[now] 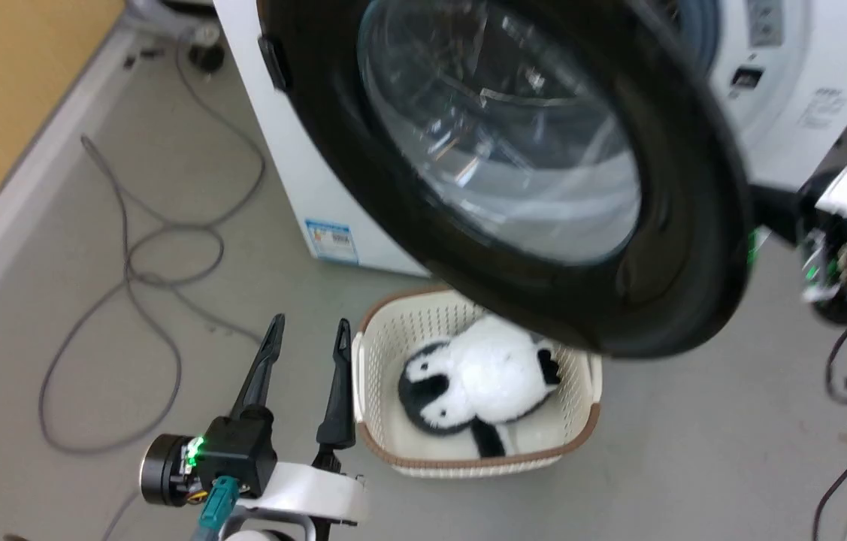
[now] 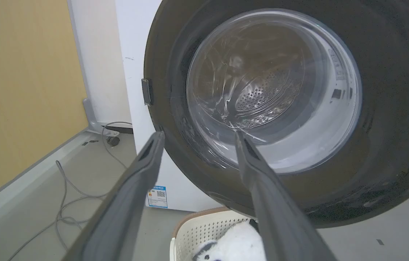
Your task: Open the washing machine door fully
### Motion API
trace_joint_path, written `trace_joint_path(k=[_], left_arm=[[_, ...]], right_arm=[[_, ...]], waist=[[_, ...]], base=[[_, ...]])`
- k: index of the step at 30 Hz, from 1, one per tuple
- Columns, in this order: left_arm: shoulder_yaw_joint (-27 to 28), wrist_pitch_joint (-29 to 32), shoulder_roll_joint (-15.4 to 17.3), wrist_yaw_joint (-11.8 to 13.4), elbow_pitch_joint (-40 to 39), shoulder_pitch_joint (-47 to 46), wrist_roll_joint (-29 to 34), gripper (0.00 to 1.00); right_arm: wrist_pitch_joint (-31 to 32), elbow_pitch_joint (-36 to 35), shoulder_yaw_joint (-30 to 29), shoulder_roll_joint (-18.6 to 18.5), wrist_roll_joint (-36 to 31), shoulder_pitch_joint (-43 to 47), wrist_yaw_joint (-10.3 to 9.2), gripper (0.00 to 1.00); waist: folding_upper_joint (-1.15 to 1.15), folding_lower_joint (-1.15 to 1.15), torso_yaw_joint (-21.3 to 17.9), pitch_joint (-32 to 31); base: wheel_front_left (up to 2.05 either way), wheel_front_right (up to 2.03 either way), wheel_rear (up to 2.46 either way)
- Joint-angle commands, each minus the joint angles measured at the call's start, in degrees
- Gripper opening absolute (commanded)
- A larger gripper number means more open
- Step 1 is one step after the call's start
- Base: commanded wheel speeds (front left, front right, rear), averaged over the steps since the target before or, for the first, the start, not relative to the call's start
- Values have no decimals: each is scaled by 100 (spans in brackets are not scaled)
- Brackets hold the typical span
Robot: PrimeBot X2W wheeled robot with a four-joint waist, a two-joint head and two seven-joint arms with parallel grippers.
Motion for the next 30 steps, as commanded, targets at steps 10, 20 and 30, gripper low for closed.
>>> trace_joint_path(k=[10, 20, 30], left_arm=[[188, -32, 8, -165, 62, 333, 89, 100], [231, -32, 8, -261, 129, 511, 77, 100], [238, -32, 8, -326, 195, 645, 107, 100]], right_arm=[[773, -1417, 284, 536, 592, 1524, 6, 0], [570, -1957, 1673, 557, 2385, 2498, 6, 0], [-198, -2455, 3297, 558, 3572, 3125, 6, 0]], waist=[[0, 1, -127, -604], [0, 1, -32, -839], [0, 1, 158, -924]], base=[[0, 0, 0], [0, 0, 0], [0, 0, 0]])
